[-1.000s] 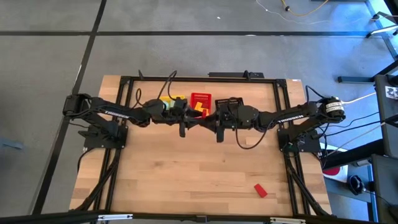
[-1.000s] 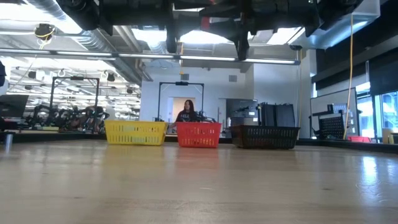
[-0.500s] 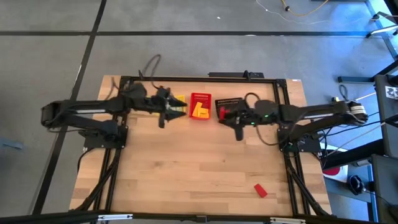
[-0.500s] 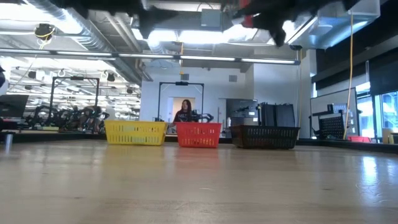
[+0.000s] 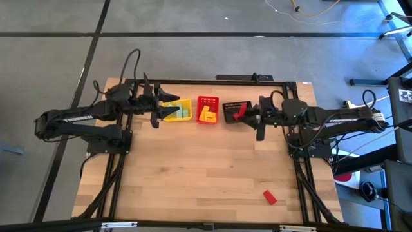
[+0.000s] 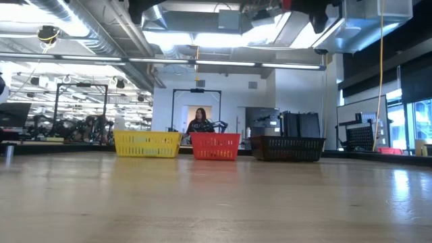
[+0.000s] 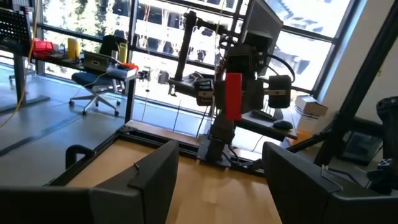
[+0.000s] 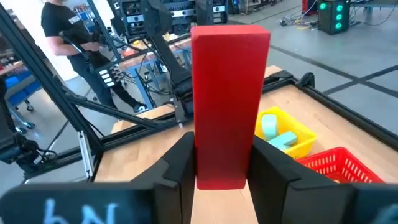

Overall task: Sort & place blocks by color
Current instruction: Put the left red block into the black basket, then put the red block into the black basket

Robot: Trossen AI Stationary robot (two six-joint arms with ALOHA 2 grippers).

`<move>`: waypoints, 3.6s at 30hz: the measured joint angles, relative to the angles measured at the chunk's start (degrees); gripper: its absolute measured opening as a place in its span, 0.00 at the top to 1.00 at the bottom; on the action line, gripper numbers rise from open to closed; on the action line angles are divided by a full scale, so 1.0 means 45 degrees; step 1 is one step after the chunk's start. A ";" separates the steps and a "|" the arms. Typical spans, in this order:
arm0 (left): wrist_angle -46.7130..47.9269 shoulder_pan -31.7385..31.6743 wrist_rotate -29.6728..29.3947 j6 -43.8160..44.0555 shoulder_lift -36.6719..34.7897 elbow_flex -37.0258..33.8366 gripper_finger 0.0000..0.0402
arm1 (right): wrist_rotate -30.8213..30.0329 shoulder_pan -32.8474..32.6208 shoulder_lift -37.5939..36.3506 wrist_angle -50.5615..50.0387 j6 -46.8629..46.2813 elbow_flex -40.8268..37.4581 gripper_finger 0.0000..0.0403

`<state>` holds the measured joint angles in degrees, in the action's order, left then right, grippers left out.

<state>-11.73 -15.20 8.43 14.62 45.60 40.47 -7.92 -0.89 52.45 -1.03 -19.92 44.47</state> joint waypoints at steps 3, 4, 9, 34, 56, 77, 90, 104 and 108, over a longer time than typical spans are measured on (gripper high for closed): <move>-0.0003 0.0031 -0.0006 0.0044 0.0000 0.0000 0.45 | -0.0217 0.0070 0.0417 -0.0324 -0.0506 0.0187 0.73; -0.0007 0.0062 -0.0057 0.0042 0.0000 0.0000 0.45 | -0.0493 0.0178 0.0749 -0.0765 -0.0505 0.0539 0.73; -0.0067 0.0146 -0.0455 0.0040 0.0000 0.0000 0.45 | -0.1892 0.1782 0.2986 -0.5677 -0.1702 0.3612 0.73; -0.0073 0.0141 -0.0711 0.0037 0.0000 0.0000 0.45 | 0.0762 0.6081 1.1593 -1.0701 -0.0866 0.5192 0.73; 0.0014 0.0131 -0.0777 -0.0017 0.0000 0.0000 0.45 | -0.0679 0.5141 1.0182 -1.0499 -0.0853 0.5192 0.13; 0.1277 0.0136 -0.1505 0.0639 0.0005 0.0000 0.45 | 0.2371 -0.1185 0.4795 -1.0509 -0.4144 0.5197 0.16; 0.1270 0.0131 -0.2154 0.0612 0.0005 0.0000 0.45 | 0.3400 -0.5109 0.6280 -1.3922 -1.2623 0.5197 0.16; 0.1093 0.0131 -0.3762 -0.0386 0.0005 0.0000 0.45 | 0.6828 -0.7604 0.9374 -1.3462 -1.6205 0.5197 0.16; 0.1097 0.0131 -0.3571 -0.0386 0.0005 0.0000 0.45 | 0.7248 -0.7841 1.0453 -1.2969 -1.6512 0.5197 0.16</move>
<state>-6.79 -14.61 -7.64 12.88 45.63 40.47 24.69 -36.17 99.49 -59.39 -94.22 67.85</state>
